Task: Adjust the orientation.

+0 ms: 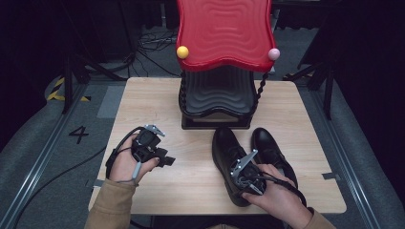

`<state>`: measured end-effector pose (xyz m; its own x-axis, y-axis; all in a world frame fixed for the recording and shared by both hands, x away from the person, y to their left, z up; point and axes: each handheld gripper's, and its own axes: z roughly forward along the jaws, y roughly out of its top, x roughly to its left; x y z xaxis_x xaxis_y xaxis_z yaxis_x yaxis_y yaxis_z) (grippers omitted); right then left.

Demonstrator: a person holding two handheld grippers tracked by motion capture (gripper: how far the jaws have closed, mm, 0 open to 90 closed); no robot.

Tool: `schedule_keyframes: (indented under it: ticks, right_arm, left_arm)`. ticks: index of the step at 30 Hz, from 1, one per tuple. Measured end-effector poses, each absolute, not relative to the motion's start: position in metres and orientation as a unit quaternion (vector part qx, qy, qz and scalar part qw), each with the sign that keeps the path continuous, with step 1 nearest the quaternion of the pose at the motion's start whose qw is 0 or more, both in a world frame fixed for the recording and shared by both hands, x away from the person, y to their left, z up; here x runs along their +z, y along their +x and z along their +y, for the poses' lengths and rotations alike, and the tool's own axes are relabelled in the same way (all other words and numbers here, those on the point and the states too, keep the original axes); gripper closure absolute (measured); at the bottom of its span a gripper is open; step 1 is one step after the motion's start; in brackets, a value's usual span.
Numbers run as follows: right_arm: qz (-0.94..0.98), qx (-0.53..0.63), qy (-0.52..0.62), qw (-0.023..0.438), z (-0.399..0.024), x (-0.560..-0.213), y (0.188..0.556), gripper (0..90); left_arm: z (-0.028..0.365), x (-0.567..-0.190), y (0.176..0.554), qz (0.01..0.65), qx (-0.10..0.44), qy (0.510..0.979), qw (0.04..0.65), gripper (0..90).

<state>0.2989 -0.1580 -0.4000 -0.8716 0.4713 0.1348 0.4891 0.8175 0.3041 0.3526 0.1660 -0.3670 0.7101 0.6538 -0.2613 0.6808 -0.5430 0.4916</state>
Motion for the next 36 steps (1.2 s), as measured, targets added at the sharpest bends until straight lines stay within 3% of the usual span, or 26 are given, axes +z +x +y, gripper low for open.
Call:
schedule_keyframes:
  ticks: [2, 13, 28, 36]
  right_arm:
    - [-0.951, -0.173, -0.254, 0.023, -0.159, -0.4, 0.299, 63.5]
    - [-0.936, -0.236, -0.261, -0.008, -0.185, -0.379, 0.302, 50.5]
    - [-0.899, -0.279, -0.33, -0.065, -0.239, -0.349, 0.315, 47.9]
    - [-0.893, -0.24, -0.376, -0.056, -0.259, -0.349, 0.318, 48.4]
  left_arm:
    - [0.166, -0.367, 0.353, 0.379, -0.024, 0.878, 0.291, 53.5]
    - [0.159, -0.367, 0.359, 0.371, -0.026, 0.882, 0.291, 53.0]
    - [0.161, -0.367, 0.36, 0.373, -0.026, 0.88, 0.292, 53.0]
    - [0.161, -0.368, 0.36, 0.373, -0.028, 0.88, 0.292, 53.0]
